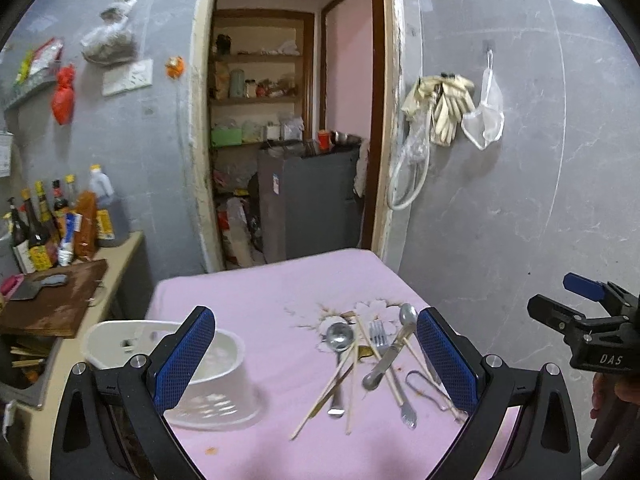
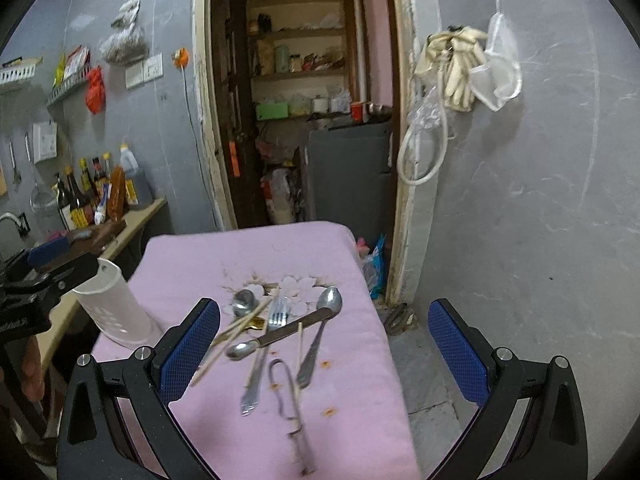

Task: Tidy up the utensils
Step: 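Lower the left gripper onto the silver spoon in the cutlery pile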

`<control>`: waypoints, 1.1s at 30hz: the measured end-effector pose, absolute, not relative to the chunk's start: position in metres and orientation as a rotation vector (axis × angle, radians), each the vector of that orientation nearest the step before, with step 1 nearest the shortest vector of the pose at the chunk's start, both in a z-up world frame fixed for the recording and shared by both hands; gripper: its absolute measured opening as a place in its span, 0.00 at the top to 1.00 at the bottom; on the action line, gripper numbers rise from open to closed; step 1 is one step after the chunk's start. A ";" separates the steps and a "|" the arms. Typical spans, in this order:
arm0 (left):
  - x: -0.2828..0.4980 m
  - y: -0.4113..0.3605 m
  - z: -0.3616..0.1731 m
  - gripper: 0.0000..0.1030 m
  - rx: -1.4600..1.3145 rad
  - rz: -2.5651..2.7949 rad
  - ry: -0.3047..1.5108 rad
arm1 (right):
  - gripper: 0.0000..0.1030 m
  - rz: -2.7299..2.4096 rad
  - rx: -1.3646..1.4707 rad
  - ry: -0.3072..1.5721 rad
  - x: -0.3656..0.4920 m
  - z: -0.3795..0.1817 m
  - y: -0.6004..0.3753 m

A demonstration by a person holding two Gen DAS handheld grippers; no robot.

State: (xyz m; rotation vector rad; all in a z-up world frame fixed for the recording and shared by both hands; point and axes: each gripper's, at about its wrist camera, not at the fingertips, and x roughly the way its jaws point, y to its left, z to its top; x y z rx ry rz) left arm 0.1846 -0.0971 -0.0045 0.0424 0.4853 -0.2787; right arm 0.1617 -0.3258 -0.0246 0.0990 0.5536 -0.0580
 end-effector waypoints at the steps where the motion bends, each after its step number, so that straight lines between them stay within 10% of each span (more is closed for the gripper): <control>1: 0.193 -0.103 -0.008 0.01 0.039 -0.283 0.499 | 0.01 -0.045 0.107 0.555 0.170 -0.029 -0.331; 6: 0.233 -0.130 -0.029 0.01 0.009 -0.267 0.536 | 0.02 0.020 0.175 0.578 0.215 -0.060 -0.351; 16: 0.302 -0.156 -0.099 0.03 -0.004 -0.222 0.639 | 0.39 0.153 0.283 0.619 0.295 -0.142 -0.366; 22: 0.332 -0.158 -0.133 0.19 -0.015 -0.230 0.709 | 0.64 0.213 0.265 0.692 0.325 -0.170 -0.366; 33: 0.369 -0.146 -0.174 0.51 -0.103 -0.285 0.845 | 0.68 0.287 0.339 0.837 0.359 -0.205 -0.375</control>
